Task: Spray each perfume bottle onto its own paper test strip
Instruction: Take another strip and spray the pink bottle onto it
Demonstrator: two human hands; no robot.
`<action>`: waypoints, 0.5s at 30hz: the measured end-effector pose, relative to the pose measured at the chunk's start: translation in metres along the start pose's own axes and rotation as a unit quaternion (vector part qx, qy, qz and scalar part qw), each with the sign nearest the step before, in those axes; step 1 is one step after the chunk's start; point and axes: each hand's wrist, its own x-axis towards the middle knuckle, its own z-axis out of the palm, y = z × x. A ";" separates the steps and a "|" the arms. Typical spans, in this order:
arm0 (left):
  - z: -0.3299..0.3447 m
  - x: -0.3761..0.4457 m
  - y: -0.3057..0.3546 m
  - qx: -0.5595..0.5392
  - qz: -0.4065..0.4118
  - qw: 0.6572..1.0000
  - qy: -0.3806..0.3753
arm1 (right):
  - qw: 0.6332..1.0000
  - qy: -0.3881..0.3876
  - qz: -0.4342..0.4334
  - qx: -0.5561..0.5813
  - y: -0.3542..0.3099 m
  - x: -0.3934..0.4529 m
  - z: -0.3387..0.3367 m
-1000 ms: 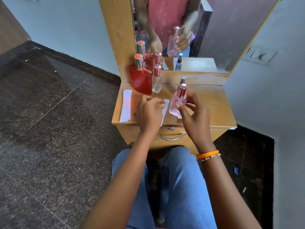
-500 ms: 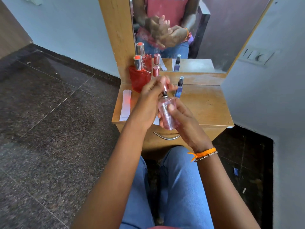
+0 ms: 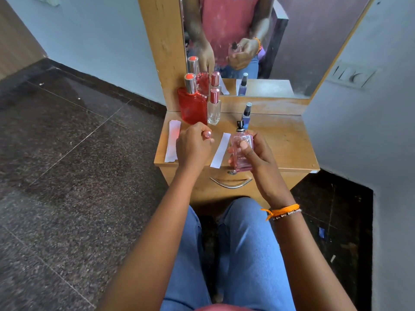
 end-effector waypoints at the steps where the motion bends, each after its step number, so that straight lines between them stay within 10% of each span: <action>1: 0.002 0.000 0.000 0.022 0.006 1.000 0.005 | 1.000 0.002 0.000 0.000 0.000 0.001 0.000; 11: 0.008 -0.004 0.010 0.172 0.118 0.975 0.081 | 1.000 0.008 -0.010 0.025 0.000 0.003 -0.008; 15: 0.027 0.004 0.024 0.257 0.104 0.961 0.000 | 0.999 0.025 -0.015 0.030 -0.002 0.004 -0.013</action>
